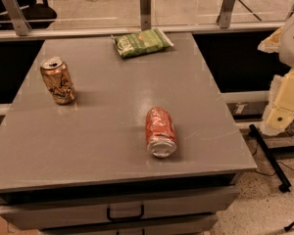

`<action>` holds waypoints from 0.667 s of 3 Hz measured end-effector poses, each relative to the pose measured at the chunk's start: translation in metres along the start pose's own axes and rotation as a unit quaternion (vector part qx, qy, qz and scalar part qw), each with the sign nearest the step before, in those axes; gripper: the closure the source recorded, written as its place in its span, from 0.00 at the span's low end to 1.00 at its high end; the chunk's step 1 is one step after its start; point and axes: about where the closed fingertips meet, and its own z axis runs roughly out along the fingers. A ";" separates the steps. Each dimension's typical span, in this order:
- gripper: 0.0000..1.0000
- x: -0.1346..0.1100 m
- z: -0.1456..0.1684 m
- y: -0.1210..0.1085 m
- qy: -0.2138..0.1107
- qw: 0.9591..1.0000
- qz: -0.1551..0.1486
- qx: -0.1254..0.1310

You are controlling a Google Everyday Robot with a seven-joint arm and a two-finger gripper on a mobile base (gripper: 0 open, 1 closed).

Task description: Move orange can near green jalapeno chip bag

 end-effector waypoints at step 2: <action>0.00 -0.036 0.020 -0.006 -0.037 0.999 -0.021 -0.002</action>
Offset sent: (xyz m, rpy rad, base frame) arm 0.0596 0.1100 -0.0345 0.1827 -0.0543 0.1874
